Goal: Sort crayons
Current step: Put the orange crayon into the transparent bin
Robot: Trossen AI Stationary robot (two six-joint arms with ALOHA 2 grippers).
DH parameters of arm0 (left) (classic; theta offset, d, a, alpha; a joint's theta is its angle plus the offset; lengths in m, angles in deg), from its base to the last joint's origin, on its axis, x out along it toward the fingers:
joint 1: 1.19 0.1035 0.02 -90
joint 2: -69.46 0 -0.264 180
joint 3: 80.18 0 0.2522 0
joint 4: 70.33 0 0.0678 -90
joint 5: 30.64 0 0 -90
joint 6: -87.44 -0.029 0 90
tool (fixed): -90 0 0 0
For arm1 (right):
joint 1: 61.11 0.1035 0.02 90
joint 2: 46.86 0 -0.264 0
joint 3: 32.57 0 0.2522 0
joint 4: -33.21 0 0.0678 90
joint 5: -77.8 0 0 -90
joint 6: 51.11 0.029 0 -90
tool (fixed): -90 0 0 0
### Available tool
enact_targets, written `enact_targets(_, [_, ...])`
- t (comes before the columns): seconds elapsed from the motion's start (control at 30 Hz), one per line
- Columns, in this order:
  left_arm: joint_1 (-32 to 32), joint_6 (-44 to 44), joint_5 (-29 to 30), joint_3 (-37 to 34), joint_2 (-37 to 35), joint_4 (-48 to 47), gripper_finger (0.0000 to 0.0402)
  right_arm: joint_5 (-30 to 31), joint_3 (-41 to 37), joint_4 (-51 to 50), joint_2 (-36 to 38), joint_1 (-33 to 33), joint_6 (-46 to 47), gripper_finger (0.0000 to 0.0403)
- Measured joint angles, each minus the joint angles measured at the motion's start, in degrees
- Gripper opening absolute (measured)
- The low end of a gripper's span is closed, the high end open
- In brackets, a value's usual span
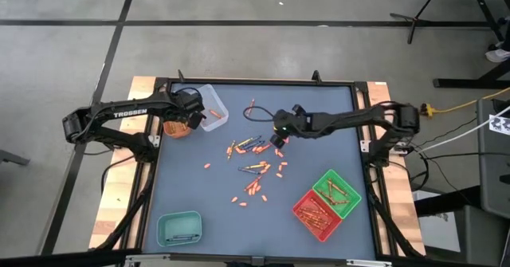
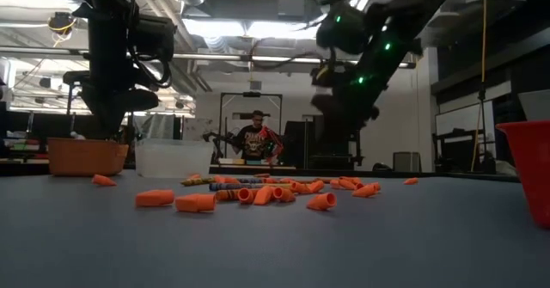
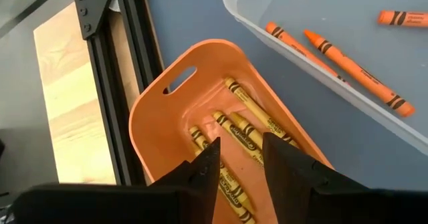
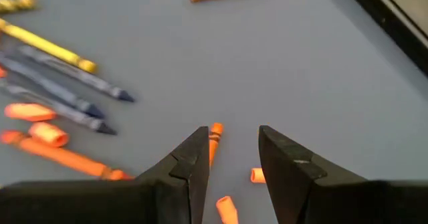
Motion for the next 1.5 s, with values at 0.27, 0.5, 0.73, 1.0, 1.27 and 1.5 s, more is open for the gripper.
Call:
enact_targets(0.27, [0.00, 0.04, -0.02, 0.00, 0.00, 0.00, 0.0094, -2.13, 0.00, 0.83, -5.51, -1.48, 0.04, 0.0129])
enact_targets(0.5, [0.00, 0.09, -0.02, 0.00, 0.00, 0.00, 0.0094, -5.42, 0.01, 0.85, -7.32, -1.35, 0.04, 0.0129])
enact_targets(0.73, [0.00, 0.17, -0.04, 0.00, 0.00, 0.09, 0.0094, -8.96, 0.00, 0.76, -7.36, -1.33, 0.15, 0.0129])
enact_targets(1.0, [0.00, 0.20, -0.02, 0.00, 0.00, 0.46, 0.0094, -12.39, 0.00, 0.67, -7.36, -1.33, 0.22, 0.0125])
enact_targets(1.27, [0.00, 0.17, -0.02, 0.00, 0.00, 2.61, 0.0094, -11.96, 0.00, 0.52, -7.35, -1.33, 0.20, 0.0050])
enact_targets(1.5, [-0.02, -0.12, 0.15, 0.00, 0.00, 5.33, 0.0094, -11.72, 0.00, 0.59, -7.33, -1.33, 0.20, 0.0007])
